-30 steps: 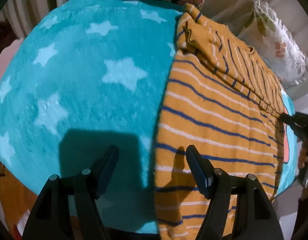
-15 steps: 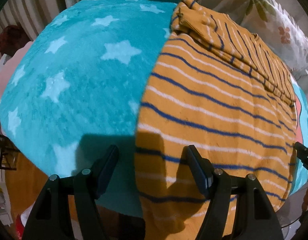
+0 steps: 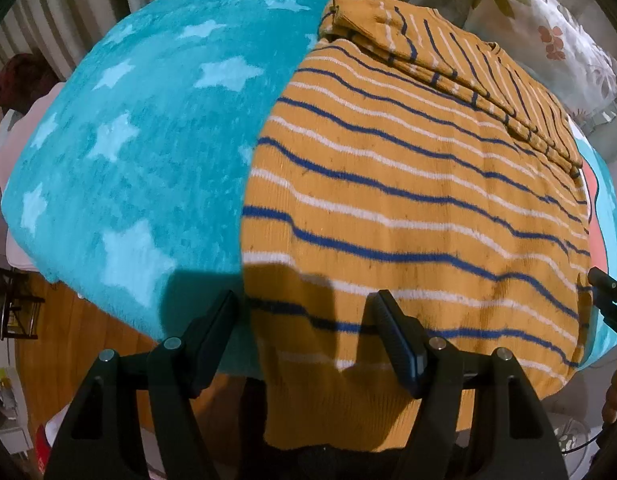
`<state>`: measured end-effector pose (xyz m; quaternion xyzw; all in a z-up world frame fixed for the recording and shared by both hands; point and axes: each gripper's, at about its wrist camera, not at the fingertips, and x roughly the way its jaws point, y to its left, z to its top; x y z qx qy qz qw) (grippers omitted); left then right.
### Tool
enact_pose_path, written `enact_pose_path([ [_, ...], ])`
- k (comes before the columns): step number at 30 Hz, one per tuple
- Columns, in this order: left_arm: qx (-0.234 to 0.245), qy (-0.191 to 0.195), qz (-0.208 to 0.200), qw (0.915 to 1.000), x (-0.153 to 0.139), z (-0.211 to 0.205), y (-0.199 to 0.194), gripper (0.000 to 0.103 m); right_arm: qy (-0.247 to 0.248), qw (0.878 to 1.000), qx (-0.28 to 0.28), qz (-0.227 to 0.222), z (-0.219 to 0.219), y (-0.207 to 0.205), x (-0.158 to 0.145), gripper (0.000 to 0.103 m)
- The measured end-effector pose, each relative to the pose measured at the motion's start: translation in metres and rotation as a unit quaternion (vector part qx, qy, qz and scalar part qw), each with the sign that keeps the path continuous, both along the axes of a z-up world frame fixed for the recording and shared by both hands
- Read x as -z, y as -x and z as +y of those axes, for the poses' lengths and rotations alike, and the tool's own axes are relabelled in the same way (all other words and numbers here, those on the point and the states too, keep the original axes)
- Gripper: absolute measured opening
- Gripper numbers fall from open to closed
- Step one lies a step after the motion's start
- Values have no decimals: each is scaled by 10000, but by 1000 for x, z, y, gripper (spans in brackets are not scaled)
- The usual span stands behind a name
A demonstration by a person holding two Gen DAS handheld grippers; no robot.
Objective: Fold small clothes
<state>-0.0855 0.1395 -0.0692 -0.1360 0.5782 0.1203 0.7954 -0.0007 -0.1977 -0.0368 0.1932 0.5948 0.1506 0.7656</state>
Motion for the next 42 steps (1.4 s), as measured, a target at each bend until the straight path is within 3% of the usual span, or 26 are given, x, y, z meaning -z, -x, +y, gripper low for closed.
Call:
enact_pose_path([
  [16, 18, 96, -13, 10000, -4, 0, 20, 69, -92, 9999, -104, 4, 9, 21, 2, 52],
  [22, -20, 569, -202, 9982, -1, 18, 22, 82, -145, 9997, -189, 9, 14, 31, 2, 53],
  [30, 224, 706, -406, 9964, -1, 19, 35, 83, -937, 9951, -260, 203, 7, 50, 11, 54],
  [31, 256, 763, -438, 9958, -2, 20, 36, 80, -994, 9945, -269, 209, 7, 52, 12, 54],
  [35, 376, 780, -460, 9952, -7, 18, 41, 33, -1192, 9919, -351, 254, 5, 60, 13, 54],
  [36, 352, 791, -447, 9952, -7, 20, 42, 28, -1210, 9916, -382, 264, 5, 62, 13, 54],
  [42, 157, 1006, -454, 9938, -6, 27, 41, 28, -1269, 9899, -556, 309, 3, 67, 13, 53],
])
